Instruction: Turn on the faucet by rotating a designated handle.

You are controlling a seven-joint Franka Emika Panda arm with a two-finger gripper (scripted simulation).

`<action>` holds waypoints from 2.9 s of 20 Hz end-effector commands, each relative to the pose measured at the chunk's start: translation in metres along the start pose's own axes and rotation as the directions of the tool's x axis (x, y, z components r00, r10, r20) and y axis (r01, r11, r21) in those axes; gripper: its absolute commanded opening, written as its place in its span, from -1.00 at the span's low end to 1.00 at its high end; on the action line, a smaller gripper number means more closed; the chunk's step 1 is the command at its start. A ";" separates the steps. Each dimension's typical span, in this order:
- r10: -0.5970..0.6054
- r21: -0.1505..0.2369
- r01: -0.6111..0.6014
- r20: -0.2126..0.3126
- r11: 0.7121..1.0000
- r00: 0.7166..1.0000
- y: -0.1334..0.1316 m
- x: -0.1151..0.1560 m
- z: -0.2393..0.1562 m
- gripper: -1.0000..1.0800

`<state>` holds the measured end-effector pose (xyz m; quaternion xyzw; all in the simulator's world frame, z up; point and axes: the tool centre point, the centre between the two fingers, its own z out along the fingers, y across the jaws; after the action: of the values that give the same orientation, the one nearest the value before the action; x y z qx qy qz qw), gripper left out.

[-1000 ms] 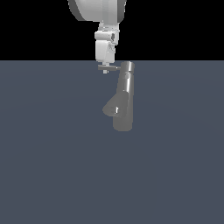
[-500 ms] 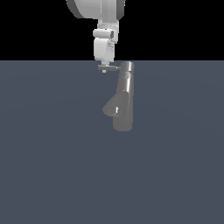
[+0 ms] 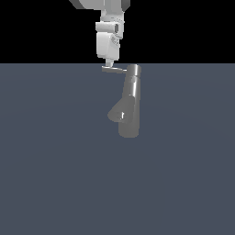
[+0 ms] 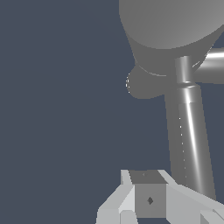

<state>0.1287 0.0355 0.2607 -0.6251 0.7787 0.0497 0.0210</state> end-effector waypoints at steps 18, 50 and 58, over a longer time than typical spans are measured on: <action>0.015 -0.001 -0.015 -0.004 1.000 1.000 0.040 0.007 -0.016 -1.00; -0.005 -0.014 0.005 -0.002 1.000 1.000 0.107 0.074 -0.044 -1.00; -0.002 -0.019 0.002 -0.003 1.000 1.000 0.112 0.131 -0.048 -1.00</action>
<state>0.0065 -0.0522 0.3298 -0.6338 0.7717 0.0379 0.0359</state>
